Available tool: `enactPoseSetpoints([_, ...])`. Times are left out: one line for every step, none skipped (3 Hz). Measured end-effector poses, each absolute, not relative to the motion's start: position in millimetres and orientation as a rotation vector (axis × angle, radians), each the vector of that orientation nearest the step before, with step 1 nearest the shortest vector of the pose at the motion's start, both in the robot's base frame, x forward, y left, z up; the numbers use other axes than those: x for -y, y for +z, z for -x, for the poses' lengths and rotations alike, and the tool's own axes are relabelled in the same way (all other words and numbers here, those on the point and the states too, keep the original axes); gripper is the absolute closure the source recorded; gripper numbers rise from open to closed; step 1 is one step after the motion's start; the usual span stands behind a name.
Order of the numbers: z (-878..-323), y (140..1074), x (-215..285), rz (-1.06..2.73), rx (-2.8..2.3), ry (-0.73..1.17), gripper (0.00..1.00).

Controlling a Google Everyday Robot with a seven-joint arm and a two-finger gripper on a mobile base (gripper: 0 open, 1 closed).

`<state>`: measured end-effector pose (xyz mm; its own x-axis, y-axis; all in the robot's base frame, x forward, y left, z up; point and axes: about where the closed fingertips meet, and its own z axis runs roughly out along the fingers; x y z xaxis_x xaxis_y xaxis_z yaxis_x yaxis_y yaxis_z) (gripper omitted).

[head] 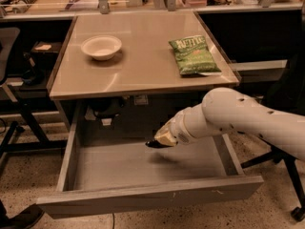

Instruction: Pick rxbar chocolate from top drawer and place on counter

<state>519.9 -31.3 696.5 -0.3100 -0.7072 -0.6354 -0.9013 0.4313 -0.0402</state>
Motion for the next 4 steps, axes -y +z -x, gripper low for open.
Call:
enactPoseSetpoints([-518,725,40,1.321,-2.097,0.391,1.0])
enactPoseSetpoints([-524,753,45,1.311,-2.099,0.342,1.0])
enactPoseSetpoints([-532,780,49,1.311,-2.094,0.291,1.0])
enactPoseSetpoints([-541,807,51,1.322,-2.085,0.23,1.0])
